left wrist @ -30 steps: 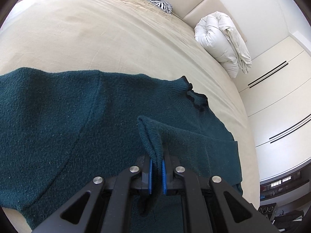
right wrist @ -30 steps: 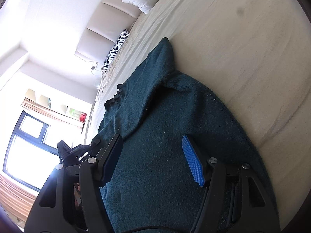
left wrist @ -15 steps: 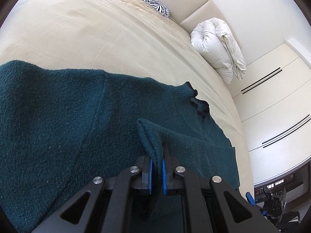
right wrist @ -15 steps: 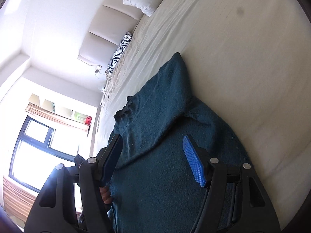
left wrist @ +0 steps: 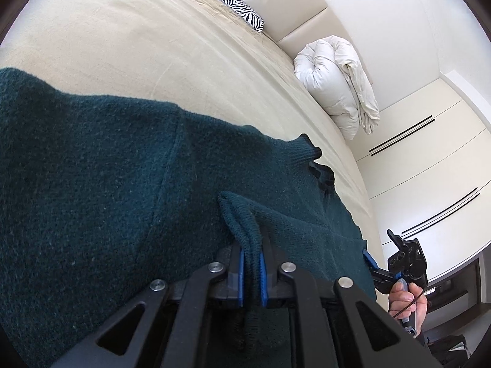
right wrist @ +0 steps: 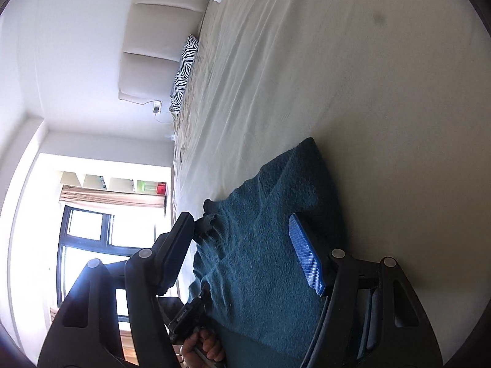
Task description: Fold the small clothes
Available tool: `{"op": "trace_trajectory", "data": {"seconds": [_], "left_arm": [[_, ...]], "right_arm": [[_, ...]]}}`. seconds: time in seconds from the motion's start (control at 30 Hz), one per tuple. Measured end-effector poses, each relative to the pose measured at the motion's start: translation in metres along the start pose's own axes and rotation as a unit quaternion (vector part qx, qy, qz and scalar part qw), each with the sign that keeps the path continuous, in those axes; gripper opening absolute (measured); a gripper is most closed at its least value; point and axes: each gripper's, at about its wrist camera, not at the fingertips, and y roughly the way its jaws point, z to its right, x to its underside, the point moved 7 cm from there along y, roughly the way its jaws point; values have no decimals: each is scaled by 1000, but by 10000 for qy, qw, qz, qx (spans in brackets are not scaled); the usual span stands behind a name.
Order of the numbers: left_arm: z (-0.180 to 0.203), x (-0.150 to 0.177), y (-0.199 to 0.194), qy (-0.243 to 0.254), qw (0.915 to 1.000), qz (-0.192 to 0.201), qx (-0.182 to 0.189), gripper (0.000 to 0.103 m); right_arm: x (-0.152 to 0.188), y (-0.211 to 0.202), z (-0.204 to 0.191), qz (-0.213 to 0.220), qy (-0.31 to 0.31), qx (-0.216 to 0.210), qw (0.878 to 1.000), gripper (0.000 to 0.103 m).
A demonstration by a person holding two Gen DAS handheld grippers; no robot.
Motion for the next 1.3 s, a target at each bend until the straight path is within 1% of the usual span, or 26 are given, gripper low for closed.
{"op": "trace_trajectory", "data": {"seconds": [0.1, 0.17, 0.23, 0.3, 0.47, 0.57, 0.67, 0.7, 0.73, 0.77, 0.8, 0.83, 0.87, 0.9, 0.93, 0.97, 1.0, 1.03, 1.1, 1.13, 1.2, 1.23, 1.27, 1.3], "left_arm": [[0, 1, 1, 69, 10000, 19, -31, 12], [2, 1, 1, 107, 9999, 39, -58, 12], [4, 2, 2, 118, 9999, 49, -63, 12], [4, 2, 2, 126, 9999, 56, -59, 12], [3, 3, 2, 123, 9999, 66, -41, 12], [3, 3, 3, 136, 9999, 77, -43, 12], [3, 3, 3, 157, 9998, 86, -51, 12], [3, 2, 2, 143, 9999, 64, -46, 13], [4, 1, 1, 105, 9999, 16, -15, 13], [6, 1, -3, 69, 10000, -58, 17, 13], [8, 1, -10, 53, 9999, -117, -26, 15], [9, 3, -22, 18, 9999, -107, -124, 24], [11, 6, -39, -9, 9999, 11, -121, 49], [13, 10, -61, -12, 9998, 199, -39, 62], [13, 14, -87, -20, 9990, 451, 57, 75], [9, 18, -113, -80, 9975, 697, 99, 83], [-1, 23, -139, -225, 9954, 933, 5, 86], [-15, 30, -165, -416, 9921, 1178, -54, 88], [-54, 40, -210, -978, 9830, 1554, -81, 87], [-77, 44, -233, -1351, 9748, 1766, -178, 86], [-120, 49, -274, -1978, 9548, 2203, -245, 78], [-140, 49, -293, -2235, 9444, 2392, -303, 72], [-158, 49, -309, -2484, 9331, 2564, -435, 70], [-174, 50, -322, -2724, 9215, 2718, -532, 70]], "right_arm": [[-14, 10, 2, -105, 83, -59, 9999, 63], [-11, 10, -1, -222, -69, 37, 9997, 63], [3, 6, -3, -435, -267, 90, 9987, 63], [20, -3, -2, -560, -312, 42, 9979, 63], [64, -31, 3, -720, -382, -105, 9966, 63], [81, -47, 5, -636, -505, -212, 9965, 63], [89, -57, 15, -276, -464, -456, 9975, 61], [93, -58, 19, -203, -614, -457, 9969, 60], [99, -55, 21, -213, -807, -358, 9959, 56], [100, -56, 20, -179, -836, -107, 9963, 50], [105, -64, 19, -51, -765, 111, 9970, 50], [110, -74, 11, 133, -737, 144, 9971, 54], [117, -84, -2, 318, -824, 65, 9961, 54], [127, -94, -16, 451, -982, -41, 9941, 54], [140, -102, -29, 513, -1140, -138, 9921, 57], [157, -106, -38, 528, -1262, -192, 9904, 64], [172, -108, -45, 512, -1360, -196, 9892, 67], [188, -106, -50, 446, -1443, -173, 9884, 68], [221, -98, -55, 237, -1540, -136, 9877, 68], [235, -95, -55, 132, -1538, -116, 9879, 68], [263, -85, -53, -94, -1514, -73, 9884, 68], [278, -79, -50, -178, -1495, -79, 9886, 68], [289, -75, -49, -239, -1460, -100, 9889, 68], [300, -70, -47, -313, -1417, -100, 9894, 68]]}}
